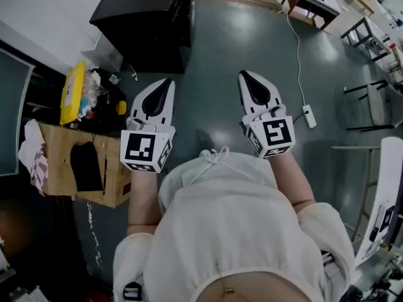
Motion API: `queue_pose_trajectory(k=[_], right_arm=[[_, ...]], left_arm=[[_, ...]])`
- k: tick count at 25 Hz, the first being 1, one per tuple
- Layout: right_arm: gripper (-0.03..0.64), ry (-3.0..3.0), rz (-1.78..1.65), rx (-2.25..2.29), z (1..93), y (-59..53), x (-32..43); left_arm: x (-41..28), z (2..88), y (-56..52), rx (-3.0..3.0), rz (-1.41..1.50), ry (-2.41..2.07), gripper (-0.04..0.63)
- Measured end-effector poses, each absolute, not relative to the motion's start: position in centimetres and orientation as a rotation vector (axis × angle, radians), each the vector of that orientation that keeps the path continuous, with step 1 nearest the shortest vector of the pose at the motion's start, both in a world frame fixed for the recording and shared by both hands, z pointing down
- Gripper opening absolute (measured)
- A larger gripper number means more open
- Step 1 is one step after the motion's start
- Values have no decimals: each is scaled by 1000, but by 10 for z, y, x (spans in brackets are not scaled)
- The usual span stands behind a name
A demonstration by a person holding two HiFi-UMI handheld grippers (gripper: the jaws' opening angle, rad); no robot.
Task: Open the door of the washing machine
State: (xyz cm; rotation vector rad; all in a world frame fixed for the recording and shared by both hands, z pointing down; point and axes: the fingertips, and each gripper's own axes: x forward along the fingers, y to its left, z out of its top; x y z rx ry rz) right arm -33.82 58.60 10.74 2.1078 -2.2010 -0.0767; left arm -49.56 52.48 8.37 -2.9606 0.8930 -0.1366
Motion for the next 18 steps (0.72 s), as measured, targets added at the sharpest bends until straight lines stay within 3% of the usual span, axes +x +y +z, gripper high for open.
queue_pose_trajectory(k=[16,17,18], right_arm=[[-7,-2155,27,2188,126,552,-334],[52,-2142,37,2214,127,547,-330],[279,-2141,47,2220,129,542,-327]], left_arm=[[-500,101,492,-2969,-166,919,21],[-500,102,489,-2972,-168,920,21],[-500,103,486,-2976,-171,921,21]])
